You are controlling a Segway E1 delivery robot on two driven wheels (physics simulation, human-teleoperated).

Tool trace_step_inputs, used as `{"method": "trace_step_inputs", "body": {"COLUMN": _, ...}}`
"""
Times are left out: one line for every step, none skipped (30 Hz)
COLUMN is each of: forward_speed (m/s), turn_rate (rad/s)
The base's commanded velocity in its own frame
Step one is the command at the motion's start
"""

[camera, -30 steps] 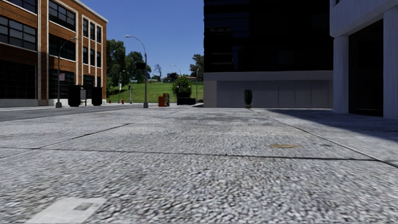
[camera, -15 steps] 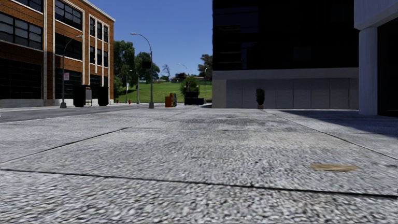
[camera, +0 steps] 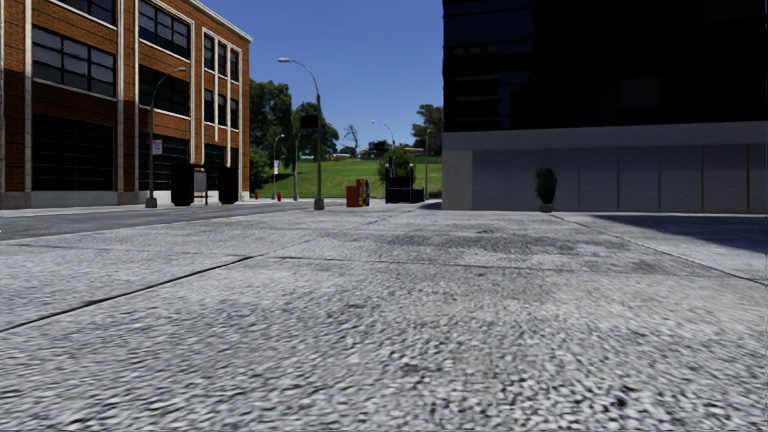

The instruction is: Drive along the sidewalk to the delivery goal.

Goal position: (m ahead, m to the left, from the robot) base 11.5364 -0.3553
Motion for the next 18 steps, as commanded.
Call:
{"method": "trace_step_inputs", "body": {"forward_speed": 2.0, "turn_rate": 0.29}}
{"method": "trace_step_inputs", "body": {"forward_speed": 2.0, "turn_rate": 0.29}}
{"method": "trace_step_inputs", "body": {"forward_speed": 2.0, "turn_rate": 0.29}}
{"method": "trace_step_inputs", "body": {"forward_speed": 2.0, "turn_rate": 0.29}}
{"method": "trace_step_inputs", "body": {"forward_speed": 2.0, "turn_rate": 0.29}}
{"method": "trace_step_inputs", "body": {"forward_speed": 2.0, "turn_rate": 0.29}}
{"method": "trace_step_inputs", "body": {"forward_speed": 2.0, "turn_rate": 0.0}}
{"method": "trace_step_inputs", "body": {"forward_speed": 2.0, "turn_rate": 0.0}}
{"method": "trace_step_inputs", "body": {"forward_speed": 2.0, "turn_rate": 0.0}}
{"method": "trace_step_inputs", "body": {"forward_speed": 2.0, "turn_rate": 0.0}}
{"method": "trace_step_inputs", "body": {"forward_speed": 2.0, "turn_rate": 0.0}}
{"method": "trace_step_inputs", "body": {"forward_speed": 2.0, "turn_rate": 0.0}}
{"method": "trace_step_inputs", "body": {"forward_speed": 2.0, "turn_rate": 0.0}}
{"method": "trace_step_inputs", "body": {"forward_speed": 2.0, "turn_rate": 0.0}}
{"method": "trace_step_inputs", "body": {"forward_speed": 2.0, "turn_rate": 0.0}}
{"method": "trace_step_inputs", "body": {"forward_speed": 2.0, "turn_rate": 0.0}}
{"method": "trace_step_inputs", "body": {"forward_speed": 2.0, "turn_rate": 0.0}}
{"method": "trace_step_inputs", "body": {"forward_speed": 2.0, "turn_rate": 0.0}}
